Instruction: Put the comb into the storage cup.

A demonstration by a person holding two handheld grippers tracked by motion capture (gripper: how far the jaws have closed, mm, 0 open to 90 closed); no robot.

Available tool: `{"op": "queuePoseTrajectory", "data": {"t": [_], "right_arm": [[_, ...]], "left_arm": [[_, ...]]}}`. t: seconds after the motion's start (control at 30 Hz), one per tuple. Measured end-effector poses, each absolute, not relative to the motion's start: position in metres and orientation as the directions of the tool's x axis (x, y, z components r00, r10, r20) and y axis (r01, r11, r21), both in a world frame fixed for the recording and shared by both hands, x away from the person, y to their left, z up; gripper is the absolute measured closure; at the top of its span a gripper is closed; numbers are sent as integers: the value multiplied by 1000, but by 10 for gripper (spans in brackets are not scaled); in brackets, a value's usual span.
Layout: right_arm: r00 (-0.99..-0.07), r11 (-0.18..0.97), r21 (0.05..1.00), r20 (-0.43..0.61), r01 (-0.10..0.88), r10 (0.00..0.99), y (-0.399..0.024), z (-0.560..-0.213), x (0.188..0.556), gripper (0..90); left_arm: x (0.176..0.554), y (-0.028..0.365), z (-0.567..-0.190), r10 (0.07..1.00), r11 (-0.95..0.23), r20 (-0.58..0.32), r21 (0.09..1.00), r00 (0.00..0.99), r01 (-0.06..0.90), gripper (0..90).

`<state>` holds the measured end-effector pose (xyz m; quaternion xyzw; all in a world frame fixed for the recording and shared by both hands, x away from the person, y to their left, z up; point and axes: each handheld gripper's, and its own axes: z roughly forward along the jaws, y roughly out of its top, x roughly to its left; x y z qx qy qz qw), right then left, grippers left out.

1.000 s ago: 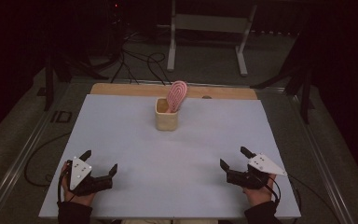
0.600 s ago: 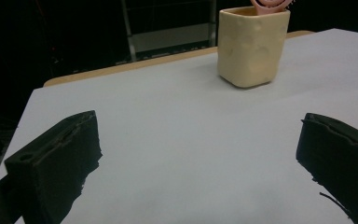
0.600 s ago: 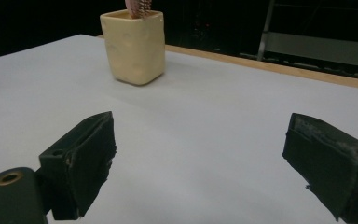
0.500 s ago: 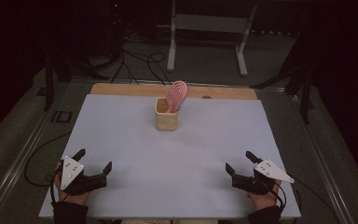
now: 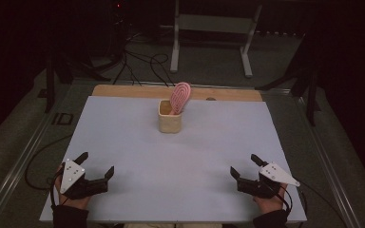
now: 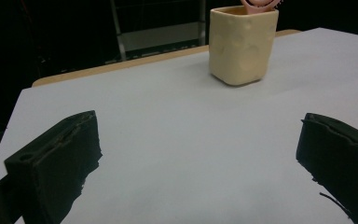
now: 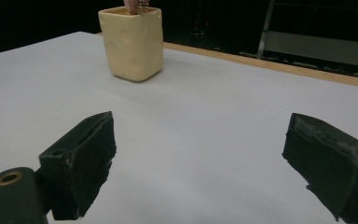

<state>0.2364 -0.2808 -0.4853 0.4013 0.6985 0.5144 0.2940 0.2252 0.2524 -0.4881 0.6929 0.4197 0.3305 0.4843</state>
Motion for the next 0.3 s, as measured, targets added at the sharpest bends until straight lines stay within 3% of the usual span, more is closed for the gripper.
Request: {"op": "queuePoseTrajectory", "data": {"t": [0.3], "right_arm": [[-510, 157, 956, -8, 250, 860, -275, -485, 235, 90]], "left_arm": [[226, 257, -489, 905, -163, 37, 950, 423, 266, 2]]}}
